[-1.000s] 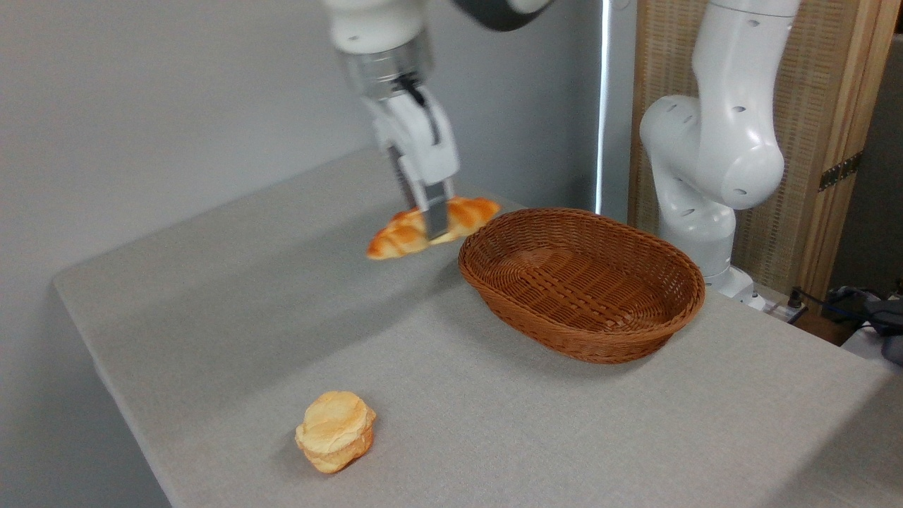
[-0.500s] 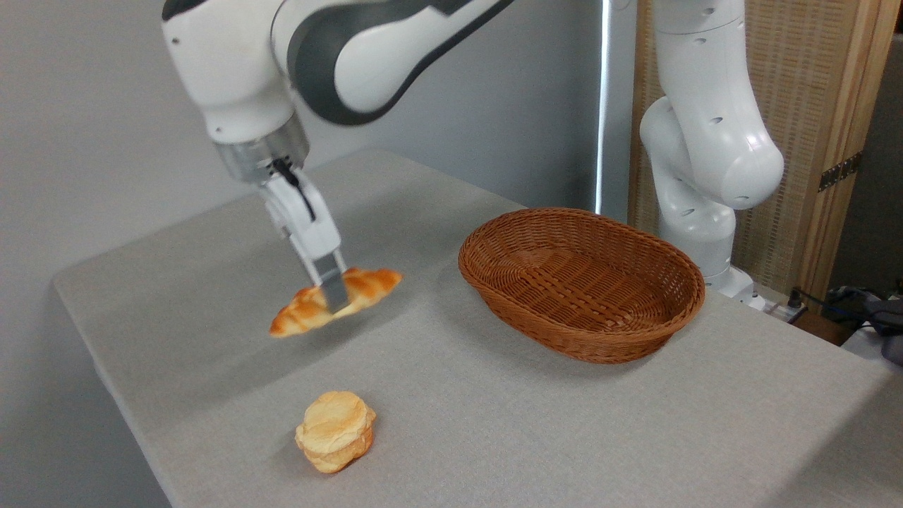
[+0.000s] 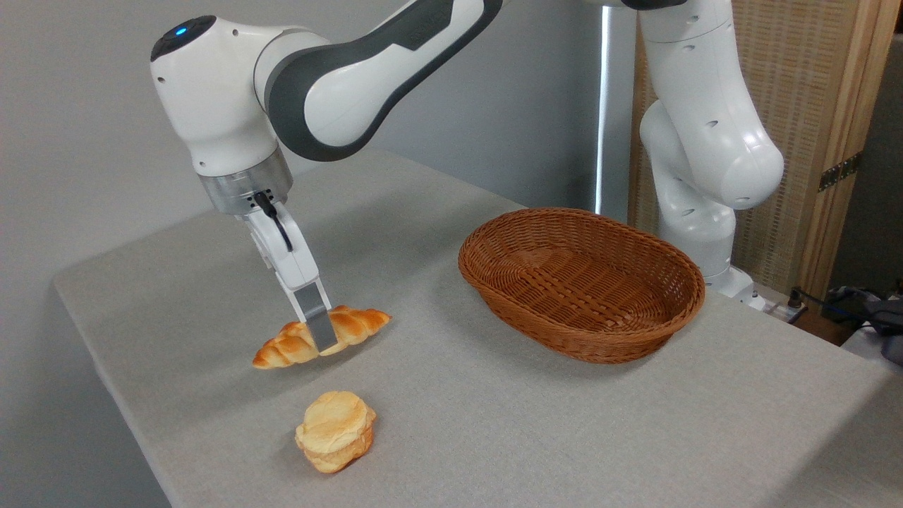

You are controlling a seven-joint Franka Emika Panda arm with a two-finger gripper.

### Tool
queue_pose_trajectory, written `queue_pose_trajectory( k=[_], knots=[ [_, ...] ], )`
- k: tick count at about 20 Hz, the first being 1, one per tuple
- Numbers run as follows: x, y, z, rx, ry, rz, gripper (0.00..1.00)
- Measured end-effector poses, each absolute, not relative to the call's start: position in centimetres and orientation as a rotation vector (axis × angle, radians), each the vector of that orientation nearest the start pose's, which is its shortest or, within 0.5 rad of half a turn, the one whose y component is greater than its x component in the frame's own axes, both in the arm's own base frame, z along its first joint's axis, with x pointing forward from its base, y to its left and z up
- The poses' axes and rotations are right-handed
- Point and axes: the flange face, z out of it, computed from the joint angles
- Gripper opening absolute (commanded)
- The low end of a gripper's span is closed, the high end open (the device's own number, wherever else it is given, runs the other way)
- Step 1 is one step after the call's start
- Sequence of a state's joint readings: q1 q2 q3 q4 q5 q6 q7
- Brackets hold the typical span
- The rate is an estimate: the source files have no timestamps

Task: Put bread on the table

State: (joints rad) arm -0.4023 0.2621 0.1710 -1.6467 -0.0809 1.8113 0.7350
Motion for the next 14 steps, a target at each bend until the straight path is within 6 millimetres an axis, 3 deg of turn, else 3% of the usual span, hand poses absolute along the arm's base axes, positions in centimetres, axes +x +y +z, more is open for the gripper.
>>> queue_pose_trajectory(
  k=[14],
  knots=[
    [60.91,-15.96,45.9,-2.84,1.456,0.117,1.0]
  ],
)
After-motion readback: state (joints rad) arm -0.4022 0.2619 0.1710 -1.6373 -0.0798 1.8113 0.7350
